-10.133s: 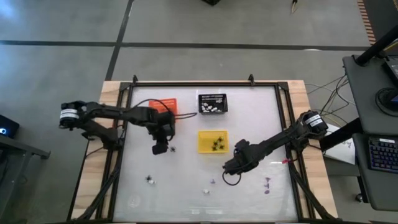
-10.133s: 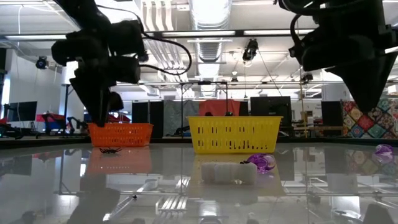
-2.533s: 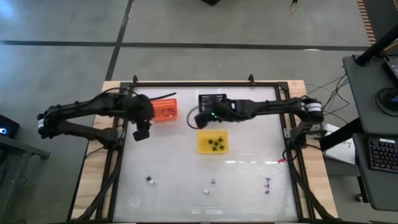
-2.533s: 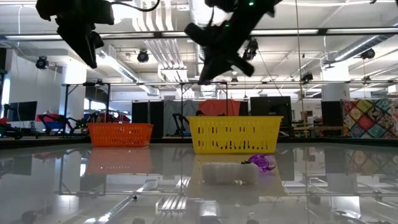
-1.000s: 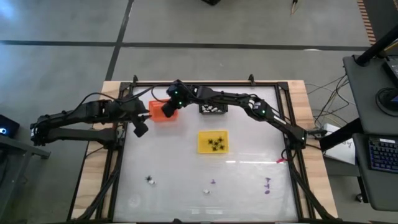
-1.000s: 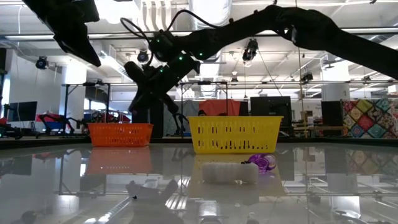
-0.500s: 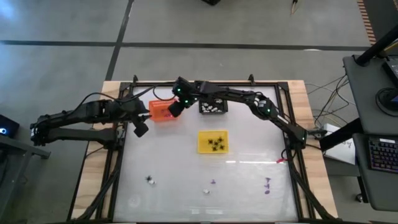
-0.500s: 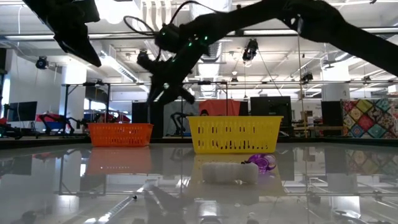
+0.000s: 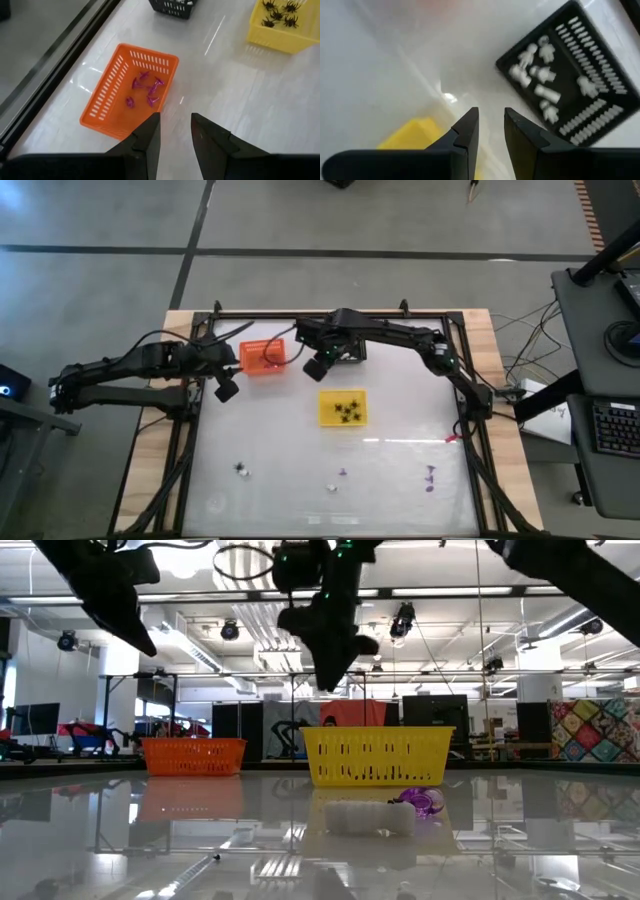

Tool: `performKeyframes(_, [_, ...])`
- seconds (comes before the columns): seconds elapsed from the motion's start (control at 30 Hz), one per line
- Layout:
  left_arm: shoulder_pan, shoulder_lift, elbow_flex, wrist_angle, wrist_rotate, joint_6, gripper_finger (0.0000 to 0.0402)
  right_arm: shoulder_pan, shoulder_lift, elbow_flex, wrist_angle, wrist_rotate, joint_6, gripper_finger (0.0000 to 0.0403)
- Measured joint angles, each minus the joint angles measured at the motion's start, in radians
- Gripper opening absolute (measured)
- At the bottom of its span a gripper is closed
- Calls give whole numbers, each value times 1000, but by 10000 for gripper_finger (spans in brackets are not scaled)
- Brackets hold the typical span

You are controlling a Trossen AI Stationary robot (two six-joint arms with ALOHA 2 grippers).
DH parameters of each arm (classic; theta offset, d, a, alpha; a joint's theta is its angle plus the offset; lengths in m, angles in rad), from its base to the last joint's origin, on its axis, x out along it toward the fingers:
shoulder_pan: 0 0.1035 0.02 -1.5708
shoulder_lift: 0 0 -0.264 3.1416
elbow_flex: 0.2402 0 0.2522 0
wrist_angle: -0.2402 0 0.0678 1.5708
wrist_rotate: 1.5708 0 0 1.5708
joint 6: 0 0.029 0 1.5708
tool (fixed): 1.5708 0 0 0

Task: Sort Halloween decoration
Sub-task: Put the violet witch hat into the orange bin

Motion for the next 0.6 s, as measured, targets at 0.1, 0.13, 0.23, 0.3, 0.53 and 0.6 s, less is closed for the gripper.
performKeyframes(0.1, [0, 0, 0, -4, 0, 0, 91, 28, -39, -27, -41, 34, 30, 83])
performKeyframes(0.13, [0, 0, 0, -3, 0, 0, 91, 36, -54, -40, -53, 43, 47, 84])
performKeyframes(0.23, [0, 2, 0, -3, 0, -5, 91, 56, -105, -97, -77, 64, 72, 82])
performKeyframes(0.3, [0, 5, 0, -4, 0, -10, 91, 75, -150, -147, -73, 79, 91, 81])
performKeyframes(0.53, [0, 6, 0, -4, 0, -9, 91, 143, -355, -406, -65, 140, 277, 81])
performKeyframes(0.6, [0, 6, 0, -5, 0, -9, 91, 170, -418, -485, -59, 159, 348, 82])
